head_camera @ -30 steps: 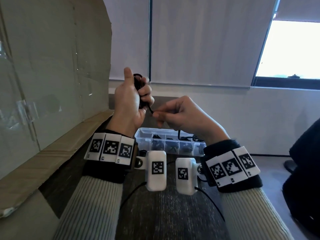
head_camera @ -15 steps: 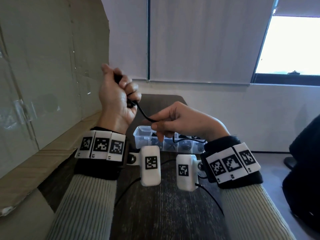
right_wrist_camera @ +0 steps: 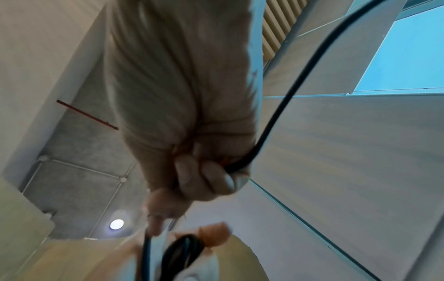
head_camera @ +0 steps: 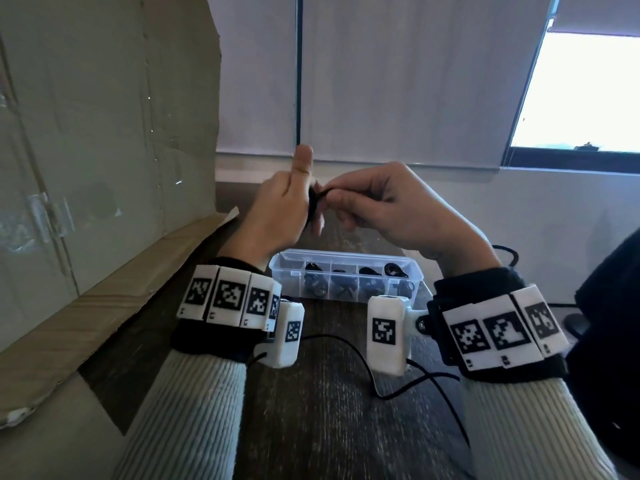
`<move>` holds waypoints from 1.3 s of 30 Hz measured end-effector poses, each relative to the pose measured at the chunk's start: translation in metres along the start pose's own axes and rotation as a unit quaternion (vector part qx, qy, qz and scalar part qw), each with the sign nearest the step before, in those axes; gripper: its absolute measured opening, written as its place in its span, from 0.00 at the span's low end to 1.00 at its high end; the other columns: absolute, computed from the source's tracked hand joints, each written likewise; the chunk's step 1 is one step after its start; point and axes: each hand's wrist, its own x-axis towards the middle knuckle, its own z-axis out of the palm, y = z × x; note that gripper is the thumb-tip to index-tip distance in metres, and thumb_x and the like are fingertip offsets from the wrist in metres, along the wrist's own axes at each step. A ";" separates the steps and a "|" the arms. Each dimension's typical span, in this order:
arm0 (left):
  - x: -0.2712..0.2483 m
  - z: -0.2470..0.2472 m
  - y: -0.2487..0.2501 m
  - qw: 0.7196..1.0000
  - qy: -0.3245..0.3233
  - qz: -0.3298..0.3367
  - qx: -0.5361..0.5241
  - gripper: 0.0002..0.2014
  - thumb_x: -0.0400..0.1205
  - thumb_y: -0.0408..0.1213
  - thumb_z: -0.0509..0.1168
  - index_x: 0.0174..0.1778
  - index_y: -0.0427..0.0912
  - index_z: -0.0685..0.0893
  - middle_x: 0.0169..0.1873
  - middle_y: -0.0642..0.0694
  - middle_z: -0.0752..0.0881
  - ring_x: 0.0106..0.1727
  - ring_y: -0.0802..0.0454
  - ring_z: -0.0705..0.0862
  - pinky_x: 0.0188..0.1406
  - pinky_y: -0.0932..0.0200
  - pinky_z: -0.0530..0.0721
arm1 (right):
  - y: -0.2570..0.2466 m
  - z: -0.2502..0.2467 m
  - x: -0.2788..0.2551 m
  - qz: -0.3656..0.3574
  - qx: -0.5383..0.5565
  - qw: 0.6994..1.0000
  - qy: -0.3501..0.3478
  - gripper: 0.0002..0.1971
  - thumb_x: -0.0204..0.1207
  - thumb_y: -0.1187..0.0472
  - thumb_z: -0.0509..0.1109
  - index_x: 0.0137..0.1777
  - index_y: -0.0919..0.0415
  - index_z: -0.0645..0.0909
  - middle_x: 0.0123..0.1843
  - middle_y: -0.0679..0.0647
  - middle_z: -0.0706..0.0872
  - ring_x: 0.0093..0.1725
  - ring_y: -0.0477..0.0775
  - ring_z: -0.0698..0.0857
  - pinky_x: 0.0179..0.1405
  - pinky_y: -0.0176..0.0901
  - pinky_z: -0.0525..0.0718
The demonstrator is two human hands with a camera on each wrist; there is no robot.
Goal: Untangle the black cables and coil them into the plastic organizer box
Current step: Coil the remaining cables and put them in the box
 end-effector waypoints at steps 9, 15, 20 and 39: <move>-0.002 0.007 0.003 0.991 -0.085 0.033 -0.093 0.15 0.80 0.47 0.68 0.39 0.37 0.85 0.18 0.56 0.74 0.21 0.59 0.70 0.24 0.63 0.68 | 0.017 -0.007 -0.003 0.076 0.084 0.973 0.199 0.08 0.75 0.60 0.76 0.39 0.65 0.88 0.17 0.44 0.78 0.18 0.41 0.69 0.19 0.28 0.67; 0.006 0.001 0.004 0.942 0.070 -0.033 -0.328 0.11 0.87 0.40 0.59 0.45 0.38 0.82 0.18 0.55 0.72 0.25 0.58 0.69 0.24 0.64 0.70 | 0.020 -0.001 0.001 0.090 0.123 0.977 0.152 0.11 0.81 0.59 0.69 0.41 0.64 0.87 0.22 0.45 0.78 0.20 0.40 0.70 0.21 0.29 0.67; 0.011 0.000 0.003 0.898 0.197 -0.117 -0.376 0.12 0.88 0.42 0.57 0.45 0.42 0.83 0.28 0.54 0.85 0.31 0.61 0.84 0.25 0.64 0.80 | 0.018 0.018 0.007 0.076 0.068 0.987 0.125 0.09 0.82 0.61 0.68 0.47 0.62 0.89 0.22 0.41 0.79 0.19 0.38 0.72 0.21 0.23 0.68; 0.010 -0.002 -0.016 0.970 0.226 0.079 -0.031 0.11 0.88 0.44 0.53 0.46 0.48 0.80 0.25 0.55 0.83 0.18 0.59 0.74 0.24 0.58 0.74 | -0.008 0.016 -0.006 0.134 -0.080 0.972 -0.176 0.09 0.82 0.67 0.64 0.53 0.66 0.87 0.27 0.52 0.81 0.19 0.39 0.71 0.21 0.23 0.69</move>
